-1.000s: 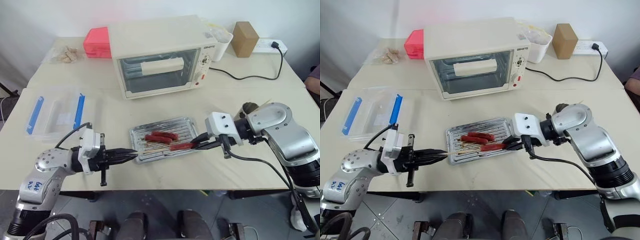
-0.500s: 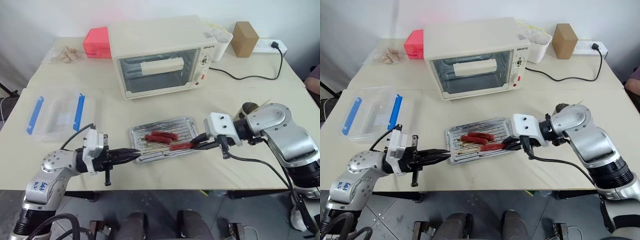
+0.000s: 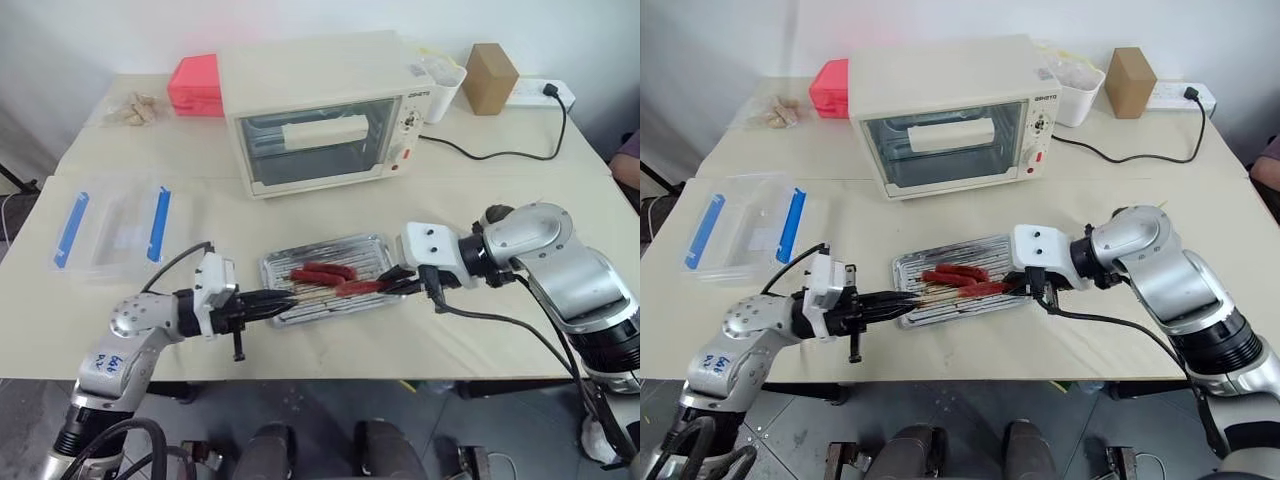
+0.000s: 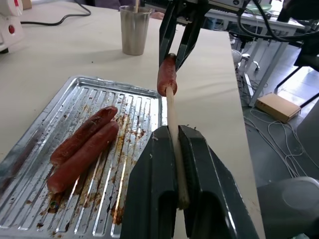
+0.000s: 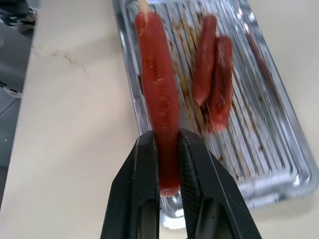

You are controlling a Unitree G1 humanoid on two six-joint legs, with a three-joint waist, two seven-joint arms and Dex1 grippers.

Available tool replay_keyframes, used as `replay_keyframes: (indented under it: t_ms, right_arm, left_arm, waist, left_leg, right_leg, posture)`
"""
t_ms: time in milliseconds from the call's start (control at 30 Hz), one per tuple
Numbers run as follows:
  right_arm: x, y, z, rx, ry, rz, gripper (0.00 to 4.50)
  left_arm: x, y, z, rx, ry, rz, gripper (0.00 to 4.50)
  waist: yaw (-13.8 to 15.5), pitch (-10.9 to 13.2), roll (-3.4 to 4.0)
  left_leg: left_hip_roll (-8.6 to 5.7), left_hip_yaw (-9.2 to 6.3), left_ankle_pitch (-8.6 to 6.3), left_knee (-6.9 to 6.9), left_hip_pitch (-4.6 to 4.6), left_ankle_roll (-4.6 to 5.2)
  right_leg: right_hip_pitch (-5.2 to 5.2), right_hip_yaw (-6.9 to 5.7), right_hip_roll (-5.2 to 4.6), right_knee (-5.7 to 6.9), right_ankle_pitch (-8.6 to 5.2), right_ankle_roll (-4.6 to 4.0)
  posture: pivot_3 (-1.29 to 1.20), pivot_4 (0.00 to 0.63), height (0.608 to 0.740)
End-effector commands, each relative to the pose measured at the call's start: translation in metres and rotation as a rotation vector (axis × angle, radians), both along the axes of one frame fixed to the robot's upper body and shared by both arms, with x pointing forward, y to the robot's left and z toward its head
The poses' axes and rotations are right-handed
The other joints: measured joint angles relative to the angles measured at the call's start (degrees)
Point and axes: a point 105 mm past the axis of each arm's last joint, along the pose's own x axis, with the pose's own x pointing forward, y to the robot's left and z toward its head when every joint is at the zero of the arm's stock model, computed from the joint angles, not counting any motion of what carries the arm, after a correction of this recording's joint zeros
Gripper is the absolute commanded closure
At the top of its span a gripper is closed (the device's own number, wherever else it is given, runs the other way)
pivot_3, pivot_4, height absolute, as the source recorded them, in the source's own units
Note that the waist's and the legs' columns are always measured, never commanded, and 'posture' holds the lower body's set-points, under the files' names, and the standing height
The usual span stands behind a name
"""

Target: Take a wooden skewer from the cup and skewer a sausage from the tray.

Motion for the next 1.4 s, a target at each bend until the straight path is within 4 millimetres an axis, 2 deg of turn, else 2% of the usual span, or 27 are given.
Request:
replay_keyframes:
  t_ms: [33, 200, 500, 600, 700, 800, 833, 900, 967, 1200, 1233, 1300, 1400]
  right_arm:
    - [-0.017, 0.027, 0.009, 0.023, -0.036, 0.131, 4.14]
    - [-0.02, 0.034, 0.009, 0.024, -0.033, 0.158, 4.14]
    - [-0.02, 0.035, 0.009, 0.008, -0.031, 0.154, 4.14]
    - [-0.022, 0.036, 0.01, 0.017, -0.025, 0.155, 4.14]
    - [-0.022, 0.031, 0.007, 0.01, -0.003, 0.14, 4.14]
    - [-0.02, 0.022, 0.006, 0.013, 0.009, 0.116, 4.14]
    - [-0.017, 0.019, 0.005, 0.017, 0.006, 0.101, 3.56]
    - [-0.013, 0.012, 0.005, 0.024, 0.0, 0.081, 3.09]
    - [-0.013, 0.007, 0.005, 0.029, 0.003, 0.078, 2.37]
    - [-0.007, -0.022, 0.016, 0.085, -0.026, 0.079, 0.18]
    - [-0.008, -0.027, 0.016, 0.085, -0.026, 0.09, 0.02]
    - [-0.005, -0.033, 0.019, 0.152, -0.039, 0.086, 0.02]
    - [-0.006, -0.028, 0.03, 0.398, -0.085, 0.159, 0.02]
  left_arm:
    - [-0.002, -0.026, 0.006, -0.025, -0.032, -0.084, 4.5]
    - [0.005, -0.042, 0.003, -0.016, -0.017, -0.112, 4.5]
    - [0.015, -0.051, -0.005, 0.035, 0.004, -0.092, 4.5]
    - [0.012, -0.056, -0.003, 0.019, 0.006, -0.109, 4.5]
    - [0.008, -0.054, 0.001, -0.002, 0.005, -0.115, 4.5]
    - [0.005, -0.043, 0.003, -0.011, -0.001, -0.099, 4.5]
    - [0.005, -0.036, 0.004, -0.011, -0.007, -0.079, 4.5]
    - [0.004, -0.025, 0.005, -0.018, -0.025, -0.051, 4.5]
    - [0.003, -0.017, 0.008, -0.04, -0.039, -0.027, 4.5]
    - [-0.015, 0.03, 0.017, -0.076, -0.06, 0.061, 4.5]
    - [-0.019, 0.037, 0.017, -0.078, -0.055, 0.077, 4.5]
    - [-0.026, 0.055, 0.02, -0.096, -0.039, 0.133, 4.5]
    - [-0.034, 0.089, 0.027, -0.167, -0.031, 0.321, 4.5]
  waist:
    - [0.0, 0.0, 0.0]
    - [0.1, 0.0, 0.0]
    - [0.1, 0.0, 0.0]
    - [0.1, 0.0, 0.0]
    - [0.1, 0.0, 0.0]
    - [0.0, 0.0, 0.0]
    - [0.0, 0.0, 0.0]
    - [-0.1, 0.0, 0.0]
    - [-0.1, 0.0, 0.0]
    - [0.0, 0.0, 0.0]
    - [0.0, 0.0, 0.0]
    - [-0.1, 0.0, -0.01]
    - [-0.4, 0.0, -0.01]
  left_leg:
    - [0.0, 0.0, 0.0, 0.02, 0.0, 0.0]
    - [-0.03, 0.01, 0.01, 0.05, -0.01, 0.01]
    - [-0.06, 0.01, 0.01, 0.06, -0.02, 0.02]
    - [-0.08, 0.0, 0.01, 0.07, -0.03, 0.03]
    - [-0.07, 0.0, 0.02, 0.07, -0.03, 0.03]
    - [-0.07, 0.0, 0.02, 0.06, -0.03, 0.03]
    - [-0.07, 0.0, 0.02, 0.06, -0.03, 0.03]
    - [-0.07, -0.01, 0.02, 0.05, -0.03, 0.03]
    - [-0.02, -0.02, 0.02, 0.05, -0.03, 0.02]
    - [-0.04, -0.02, 0.01, 0.06, -0.03, 0.03]
    - [-0.03, -0.04, 0.01, 0.06, -0.03, 0.03]
    - [-0.03, -0.04, 0.01, 0.06, -0.02, 0.03]
    - [0.02, -0.06, 0.01, 0.02, 0.0, 0.04]
  right_leg:
    - [0.0, -0.02, 0.02, 0.01, 0.0, 0.0]
    - [-0.02, -0.07, 0.07, 0.06, 0.0, 0.0]
    - [-0.03, -0.15, 0.08, 0.08, 0.0, 0.01]
    - [-0.03, -0.15, 0.07, 0.08, 0.01, 0.01]
    - [-0.03, -0.16, 0.07, 0.08, 0.01, 0.01]
    - [-0.03, -0.16, 0.06, 0.08, 0.01, 0.01]
    - [-0.03, -0.15, 0.05, 0.07, 0.01, 0.01]
    - [-0.03, -0.15, 0.02, 0.06, 0.01, 0.01]
    - [-0.03, -0.17, 0.0, 0.07, 0.0, 0.01]
    - [0.0, -0.14, -0.07, 0.01, 0.01, 0.01]
    - [0.03, -0.12, -0.09, -0.01, 0.0, 0.01]
    - [0.05, -0.06, -0.1, -0.05, 0.01, 0.01]
    - [0.1, 0.08, -0.11, -0.12, 0.01, 0.01]
  posture:
    - [0.0, 0.15, 0.74]
    - [0.0, 0.15, 0.74]
    - [0.0, 0.15, 0.74]
    - [0.0, 0.15, 0.74]
    - [0.0, 0.15, 0.74]
    - [0.0, 0.15, 0.74]
    - [0.0, 0.15, 0.74]
    - [0.0, 0.15, 0.74]
    - [0.0, 0.15, 0.74]
    - [0.0, 0.15, 0.74]
    - [0.0, 0.15, 0.74]
    - [0.0, 0.15, 0.74]
    - [0.0, 0.15, 0.74]
